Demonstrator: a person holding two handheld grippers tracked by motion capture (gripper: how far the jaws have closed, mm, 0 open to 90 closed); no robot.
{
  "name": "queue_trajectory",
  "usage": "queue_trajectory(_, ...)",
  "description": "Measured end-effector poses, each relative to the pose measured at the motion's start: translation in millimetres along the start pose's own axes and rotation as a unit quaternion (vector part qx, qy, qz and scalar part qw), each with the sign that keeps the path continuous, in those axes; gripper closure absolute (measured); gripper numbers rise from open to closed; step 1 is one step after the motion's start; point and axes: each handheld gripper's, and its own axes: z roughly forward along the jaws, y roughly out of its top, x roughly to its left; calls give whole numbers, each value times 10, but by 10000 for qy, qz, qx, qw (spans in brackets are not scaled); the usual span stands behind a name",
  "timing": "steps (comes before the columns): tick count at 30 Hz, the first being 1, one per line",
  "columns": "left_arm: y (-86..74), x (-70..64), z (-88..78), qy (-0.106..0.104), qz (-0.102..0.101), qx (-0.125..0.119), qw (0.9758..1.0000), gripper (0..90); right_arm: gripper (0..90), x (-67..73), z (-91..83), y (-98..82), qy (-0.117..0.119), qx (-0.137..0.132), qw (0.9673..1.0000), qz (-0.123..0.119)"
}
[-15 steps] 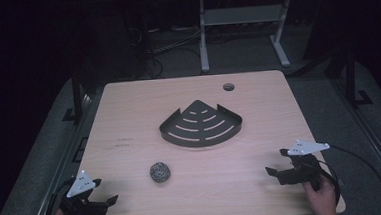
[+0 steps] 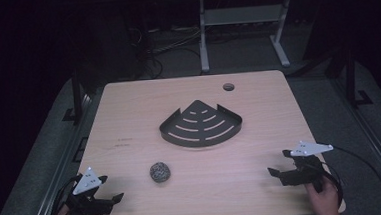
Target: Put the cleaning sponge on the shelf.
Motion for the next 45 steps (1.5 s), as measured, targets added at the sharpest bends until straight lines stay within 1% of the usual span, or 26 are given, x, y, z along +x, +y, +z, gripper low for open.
queue_trajectory(4,7,4,44,-67,-21,62,10000,179,138,-3,-10,-12,-9,3,10000,-3)
queue_trajectory(6,17,-2,58,-75,17,79,9999,179,139,-9,-9,-17,-8,8,10000,25)
queue_trajectory(9,36,-18,72,-75,63,70,9999,179,138,-14,3,-20,-3,19,10000,10)
queue_trajectory(12,58,-34,80,-90,57,44,9999,179,138,-9,9,-19,6,29,10000,12)
queue_trajectory(13,69,-37,80,-77,103,57,9999,179,138,-10,9,-19,8,28,10000,13)
queue_trajectory(16,86,-50,79,-96,125,68,9999,179,138,-15,7,-22,8,22,10000,11)
queue_trajectory(21,111,-72,88,-106,157,56,9998,179,138,-38,-7,-38,-10,-3,10000,74)
queue_trajectory(26,146,-88,108,-191,219,105,9995,179,138,-46,-13,-39,-5,-14,10000,91)
queue_trajectory(27,152,-97,126,-212,204,97,9995,179,138,-48,-16,-38,-14,-23,10000,74)
queue_trajectory(29,160,-99,154,-249,266,199,9991,179,138,-46,-22,-37,-18,-41,10000,82)
queue_trajectory(31,168,-111,180,-272,273,216,9990,179,138,-47,-19,-38,-9,-44,10000,84)
queue_trajectory(34,199,-124,205,-314,343,284,9985,179,138,-42,-12,-35,8,-25,10000,83)
queue_trajectory(35,212,-127,213,-317,381,288,9984,179,138,-40,-10,-35,8,-26,10000,84)
queue_trajectory(38,242,-141,223,-333,398,296,9982,179,138,-38,-6,-37,24,-26,10000,88)
queue_trajectory(42,324,-169,260,-370,527,292,9975,179,138,-34,-10,-43,28,-32,10000,87)
queue_trajectory(45,359,-176,277,-397,553,293,9972,179,138,-36,-14,-44,17,-37,10000,85)
